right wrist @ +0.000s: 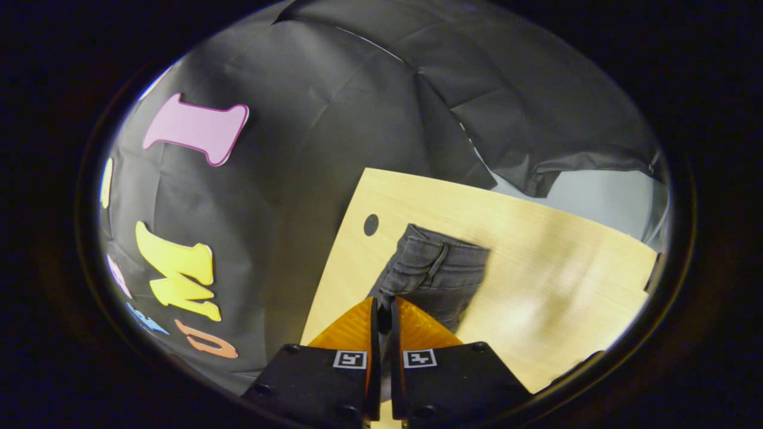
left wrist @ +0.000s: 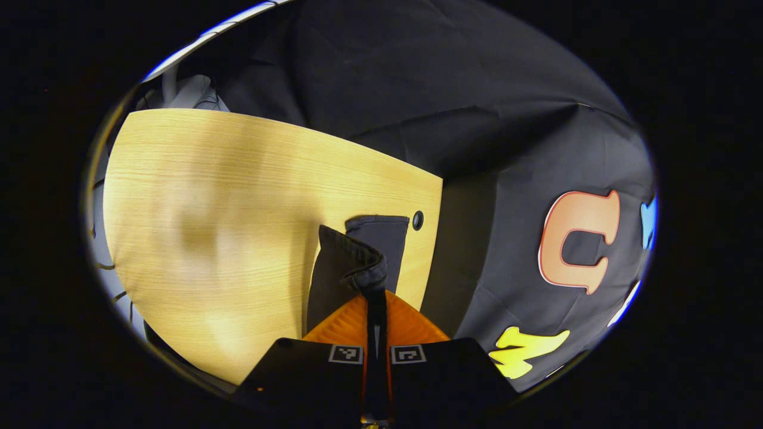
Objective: Grasp the waist and the cuffs of the jeans and fold them to make the two legs overlap; first hold the waist and fold one-third of the jeans toward the cuffs, then hold the cuffs and fold the remaining one-third in the same direction to finish folding.
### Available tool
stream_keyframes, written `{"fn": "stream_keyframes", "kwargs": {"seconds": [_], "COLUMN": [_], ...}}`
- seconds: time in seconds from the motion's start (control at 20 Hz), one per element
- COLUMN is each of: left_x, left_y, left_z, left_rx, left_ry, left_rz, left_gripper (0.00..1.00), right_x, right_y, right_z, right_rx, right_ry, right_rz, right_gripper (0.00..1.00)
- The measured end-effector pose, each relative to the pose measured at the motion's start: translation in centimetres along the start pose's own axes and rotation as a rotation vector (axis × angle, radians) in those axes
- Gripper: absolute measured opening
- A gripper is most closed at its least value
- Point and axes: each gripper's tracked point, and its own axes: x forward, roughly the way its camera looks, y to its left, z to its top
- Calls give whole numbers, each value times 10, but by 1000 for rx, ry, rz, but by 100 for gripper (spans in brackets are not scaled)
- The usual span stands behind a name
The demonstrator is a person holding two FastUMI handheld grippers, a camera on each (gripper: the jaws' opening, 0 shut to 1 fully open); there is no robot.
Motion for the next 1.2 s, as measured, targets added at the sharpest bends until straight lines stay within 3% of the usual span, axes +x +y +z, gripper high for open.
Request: {"fn": "stream_keyframes", "kwargs": {"seconds": [0.55,0.8,0.85,0.9,1.2], "left_x": [142,195,205,212,235], "left_y": [-69,-63,-62,-58,-51], "left_z": [13,16,17,19,19], "left_rx": [125,161,160,168,240], "left_ry": [11,9,7,4,-19], "left_rz": [40,90,98,108,120], "left_gripper": [3,3,3,3,3], "right_x": [110,144,149,155,172], "right_y": [32,33,31,28,17], "right_z": [19,24,24,23,20], "right_rx": [-4,3,-9,-12,-4], "right_ry": [-62,-74,-73,-77,-89], "right_rz": [5,-15,-27,-35,-74], "right_gripper": [8,7,3,7,8]}}
